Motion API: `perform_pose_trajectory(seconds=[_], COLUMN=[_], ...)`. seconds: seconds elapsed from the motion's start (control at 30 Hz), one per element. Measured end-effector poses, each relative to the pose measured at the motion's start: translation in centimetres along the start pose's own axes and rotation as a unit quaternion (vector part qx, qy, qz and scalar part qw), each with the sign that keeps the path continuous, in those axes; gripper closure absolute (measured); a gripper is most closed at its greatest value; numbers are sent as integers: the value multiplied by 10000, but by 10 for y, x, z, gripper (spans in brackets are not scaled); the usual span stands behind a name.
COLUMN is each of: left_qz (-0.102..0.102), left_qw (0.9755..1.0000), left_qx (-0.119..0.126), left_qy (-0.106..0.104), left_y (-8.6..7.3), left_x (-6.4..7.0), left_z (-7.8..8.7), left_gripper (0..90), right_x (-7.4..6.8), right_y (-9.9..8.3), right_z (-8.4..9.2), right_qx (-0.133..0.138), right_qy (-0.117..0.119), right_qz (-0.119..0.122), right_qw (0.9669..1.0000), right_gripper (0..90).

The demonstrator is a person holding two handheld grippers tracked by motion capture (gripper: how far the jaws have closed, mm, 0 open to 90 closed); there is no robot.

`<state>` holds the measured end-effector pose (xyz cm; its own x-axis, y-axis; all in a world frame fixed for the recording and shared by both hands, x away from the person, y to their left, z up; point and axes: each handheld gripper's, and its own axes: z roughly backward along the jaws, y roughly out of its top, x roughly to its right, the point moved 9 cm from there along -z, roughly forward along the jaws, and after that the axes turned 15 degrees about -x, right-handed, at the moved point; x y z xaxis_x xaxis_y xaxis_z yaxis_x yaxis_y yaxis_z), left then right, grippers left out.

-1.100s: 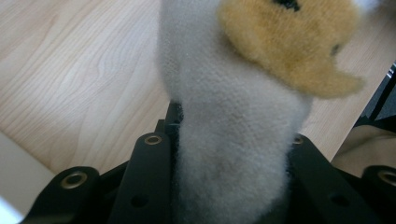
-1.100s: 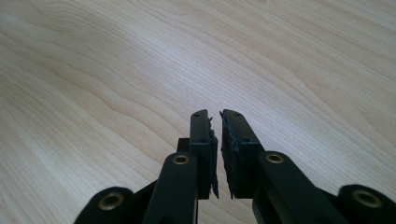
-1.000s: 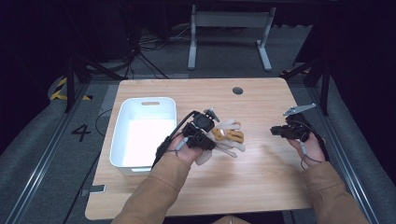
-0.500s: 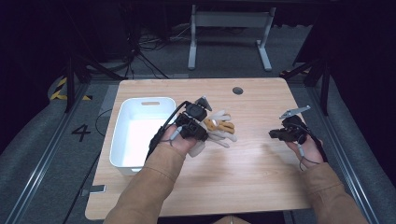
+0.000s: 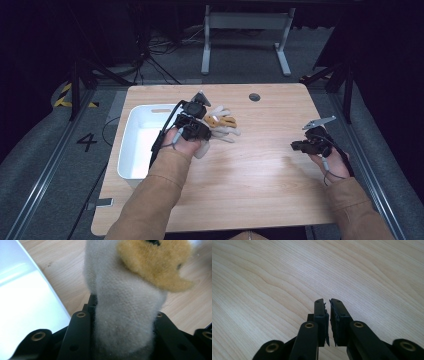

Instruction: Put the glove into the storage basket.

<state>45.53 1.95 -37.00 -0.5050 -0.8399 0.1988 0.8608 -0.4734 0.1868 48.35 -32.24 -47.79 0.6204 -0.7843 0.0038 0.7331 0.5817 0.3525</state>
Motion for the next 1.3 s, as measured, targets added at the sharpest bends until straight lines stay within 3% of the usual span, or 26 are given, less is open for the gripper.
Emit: perform_pose_trajectory(seconds=[0.13,0.33,0.73,0.93,1.03,1.3], left_qz=[68,574,1097,1332,1480,1785], left_qw=[9999,9982,9936,9904,9885,9833], left_qx=[76,146,245,329,301,352], left_qy=[68,60,97,146,51,28], left_y=[2,3,-6,-12,-13,-16], left_x=[-8,-26,-55,-68,-75,-93], left_z=[2,6,15,21,20,18], left_gripper=[690,690,689,688,687,685], right_x=[1,2,2,2,2,3], right_y=[-2,-2,-3,-4,-4,-4], right_z=[2,1,0,-1,-1,-1], right_qx=[11,26,-23,-51,-48,-52], right_qy=[8,-6,-23,-42,-45,-61], right_qz=[-22,-37,-42,-13,-9,-29], right_qw=[10000,10000,10000,10000,10000,10000], right_gripper=[838,837,837,837,837,837])
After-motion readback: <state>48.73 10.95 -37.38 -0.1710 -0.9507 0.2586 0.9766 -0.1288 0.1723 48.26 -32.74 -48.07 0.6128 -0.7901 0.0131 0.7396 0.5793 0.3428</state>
